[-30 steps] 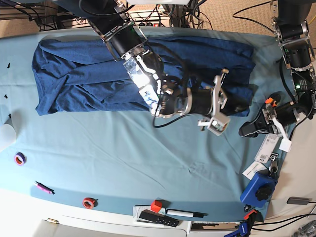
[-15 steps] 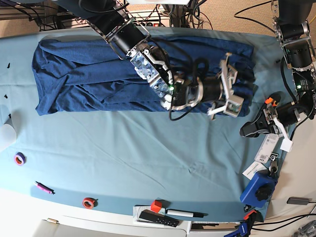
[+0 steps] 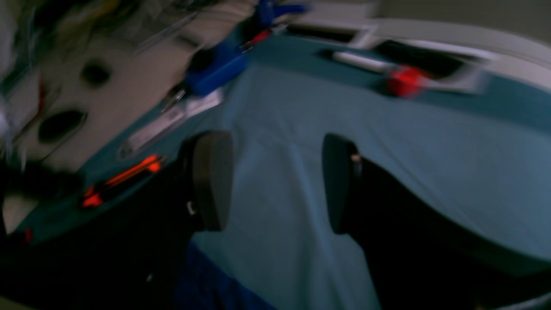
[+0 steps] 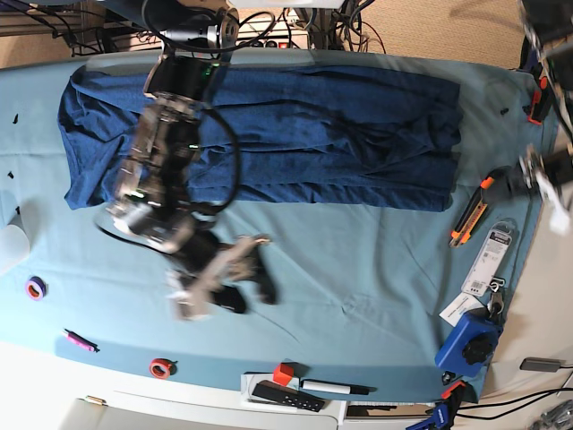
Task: Layout the t-shirt on the table in an organized manner, then fold the t-shirt properly
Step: 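Return the right gripper to the shirt end and grasp it, then grasp the opposite shirt end with the left gripper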
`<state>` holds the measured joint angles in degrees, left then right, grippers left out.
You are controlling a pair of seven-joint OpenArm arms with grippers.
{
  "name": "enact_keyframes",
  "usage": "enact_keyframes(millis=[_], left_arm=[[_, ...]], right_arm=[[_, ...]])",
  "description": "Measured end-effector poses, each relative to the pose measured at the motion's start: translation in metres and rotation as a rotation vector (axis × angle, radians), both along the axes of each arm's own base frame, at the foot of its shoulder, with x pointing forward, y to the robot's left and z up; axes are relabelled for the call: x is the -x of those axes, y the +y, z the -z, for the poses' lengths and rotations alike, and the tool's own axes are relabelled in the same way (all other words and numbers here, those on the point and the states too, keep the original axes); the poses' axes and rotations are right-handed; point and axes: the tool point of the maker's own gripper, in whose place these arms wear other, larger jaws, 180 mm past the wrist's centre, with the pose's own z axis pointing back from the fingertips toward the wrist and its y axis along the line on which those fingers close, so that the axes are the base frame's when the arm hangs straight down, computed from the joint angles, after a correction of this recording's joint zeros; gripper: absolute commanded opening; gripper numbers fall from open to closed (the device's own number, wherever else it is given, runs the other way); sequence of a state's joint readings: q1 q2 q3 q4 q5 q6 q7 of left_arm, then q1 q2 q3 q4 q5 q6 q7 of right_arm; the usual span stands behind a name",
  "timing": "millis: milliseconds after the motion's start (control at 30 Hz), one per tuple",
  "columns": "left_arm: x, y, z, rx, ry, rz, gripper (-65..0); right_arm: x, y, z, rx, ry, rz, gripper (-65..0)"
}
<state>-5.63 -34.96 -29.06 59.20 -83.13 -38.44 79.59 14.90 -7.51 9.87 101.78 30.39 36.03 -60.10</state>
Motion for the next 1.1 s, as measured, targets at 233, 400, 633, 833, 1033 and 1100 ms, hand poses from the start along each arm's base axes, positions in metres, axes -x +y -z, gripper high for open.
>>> enact_keyframes(millis=[233, 400, 633, 833, 1033, 1100], left_arm=[[0.048, -0.003, 0.027, -0.029, 0.102, 0.031, -30.6], [0.065, -0.011, 0.024, -0.066, 0.1, 0.084, -30.6], [0.063, -0.032, 0.007, -0.093, 0.021, 0.151, -22.8], [0.05, -0.049, 0.008, 0.012, -0.007, 0.034, -22.2], [0.051, -0.056, 0.024, -0.017, 0.016, 0.02, -22.2], [0.05, -0.053, 0.028, -0.044, 0.015, 0.003, -22.2]], right_arm=[[0.018, -0.101, 0.03, -0.006, 0.077, 0.21, -32.2], [0.04, -0.154, 0.05, 0.03, 0.135, 0.326, -32.2], [0.066, -0.213, 0.056, 0.043, 0.157, 0.461, -32.2], [0.081, -0.249, 0.05, 0.028, 0.151, 0.555, -32.2], [0.089, -0.27, 0.045, 0.029, 0.145, 0.611, -32.2], [0.092, -0.275, 0.044, 0.033, 0.146, 0.623, -32.2]])
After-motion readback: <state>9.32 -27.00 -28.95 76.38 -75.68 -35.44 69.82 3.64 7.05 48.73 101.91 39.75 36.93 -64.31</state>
